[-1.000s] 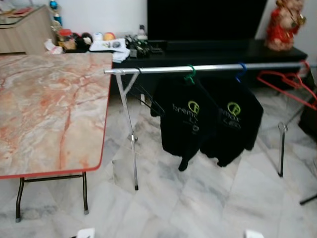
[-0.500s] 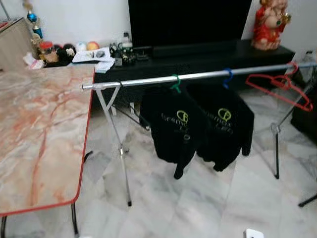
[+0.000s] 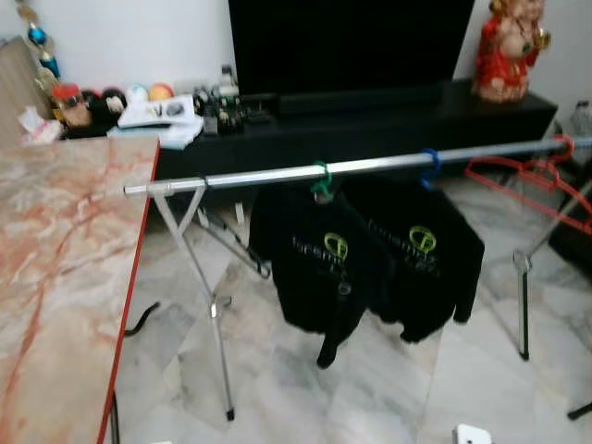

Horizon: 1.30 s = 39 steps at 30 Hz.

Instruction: Hang hanger

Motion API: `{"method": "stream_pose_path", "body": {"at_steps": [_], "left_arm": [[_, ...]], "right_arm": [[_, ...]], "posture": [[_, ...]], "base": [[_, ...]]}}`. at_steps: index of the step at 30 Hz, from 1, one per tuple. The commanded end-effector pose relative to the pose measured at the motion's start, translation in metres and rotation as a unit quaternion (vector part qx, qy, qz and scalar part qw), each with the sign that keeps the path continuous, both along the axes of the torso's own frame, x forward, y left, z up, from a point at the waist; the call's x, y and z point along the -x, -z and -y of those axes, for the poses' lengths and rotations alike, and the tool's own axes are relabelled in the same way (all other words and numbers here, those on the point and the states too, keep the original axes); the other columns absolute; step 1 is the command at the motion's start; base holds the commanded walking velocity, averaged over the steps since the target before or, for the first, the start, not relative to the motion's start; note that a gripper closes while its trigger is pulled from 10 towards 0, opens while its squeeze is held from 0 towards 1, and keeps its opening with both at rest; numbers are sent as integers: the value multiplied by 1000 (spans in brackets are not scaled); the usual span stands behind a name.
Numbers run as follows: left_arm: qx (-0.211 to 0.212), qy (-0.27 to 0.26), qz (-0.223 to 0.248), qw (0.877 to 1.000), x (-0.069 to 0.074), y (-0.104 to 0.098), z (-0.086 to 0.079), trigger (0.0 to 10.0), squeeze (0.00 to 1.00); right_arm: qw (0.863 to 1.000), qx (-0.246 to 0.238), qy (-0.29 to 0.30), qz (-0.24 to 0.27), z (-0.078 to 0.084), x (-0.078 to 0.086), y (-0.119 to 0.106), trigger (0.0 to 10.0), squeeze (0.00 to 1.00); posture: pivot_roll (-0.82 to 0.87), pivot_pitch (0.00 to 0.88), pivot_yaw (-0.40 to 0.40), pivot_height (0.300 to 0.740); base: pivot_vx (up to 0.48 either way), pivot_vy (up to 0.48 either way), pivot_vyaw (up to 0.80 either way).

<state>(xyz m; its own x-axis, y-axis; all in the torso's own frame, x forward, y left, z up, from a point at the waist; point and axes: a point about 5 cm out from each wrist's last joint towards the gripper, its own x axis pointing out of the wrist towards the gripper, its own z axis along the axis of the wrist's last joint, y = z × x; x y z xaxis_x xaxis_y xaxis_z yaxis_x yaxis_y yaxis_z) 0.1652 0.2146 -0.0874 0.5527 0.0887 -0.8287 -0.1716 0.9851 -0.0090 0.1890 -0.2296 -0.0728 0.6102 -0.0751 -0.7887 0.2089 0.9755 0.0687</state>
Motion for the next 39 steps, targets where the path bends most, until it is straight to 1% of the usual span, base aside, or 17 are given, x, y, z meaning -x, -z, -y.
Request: {"method": "stream_pose_path", "body": {"at_steps": [1,6,12,13,16,18,23,29,31,35,37,39], "left_arm": [[-4,1,-23,1000,13,5,-5,10000,0],[-12,13,-25,1000,13,4,-7,10000,0],[-12,11,-25,1000,11,4,-7,10000,0],[-13,11,-26,1000,11,4,-7,10000,0],[-16,11,-30,999,11,4,-7,10000,0],[-17,11,-30,999,10,4,-5,10000,0],[-15,5,-28,999,10,4,-3,10000,0],[-9,-12,-28,1000,17,5,-10,10000,0],[-6,-11,-29,1000,18,6,-8,10000,0],[3,-9,-28,1000,18,7,-1,10000,0],[6,-15,-27,1000,19,8,0,10000,0],[7,-18,-27,999,20,9,2,10000,0]], "right_arm": [[1000,-13,-2,-8,-9,4,4,10000,0],[1000,-13,-2,-6,-10,3,4,10000,0],[1000,-3,-15,4,-9,-1,2,10000,0],[1000,0,-15,7,-9,-1,1,10000,0],[1000,-1,-8,10,-9,-2,1,10000,0],[1000,-5,3,11,-9,-2,1,10000,0],[1000,-7,5,13,-8,-3,0,10000,0],[1000,-14,2,14,-8,-3,0,10000,0],[1000,-14,-1,15,-7,-3,0,10000,0],[1000,3,-20,14,-2,-4,-2,10000,0],[999,9,-27,16,0,-4,-3,10000,0],[999,11,-31,16,1,-3,-3,10000,0]], "posture": [[97,44,-13,740],[91,38,-13,740],[85,29,-15,740],[82,27,-13,740],[79,26,-13,740],[79,26,-12,740],[88,26,-20,740],[83,28,-27,740],[82,32,-30,740],[101,40,-53,740],[109,35,-63,740],[110,29,-75,740]], "base": [[0,0,0],[0,-105,0],[0,-463,0],[0,-315,800],[0,0,790],[0,0,0],[0,0,0],[0,0,0],[0,0,0],[0,0,0],[300,0,0],[334,0,731]]}}
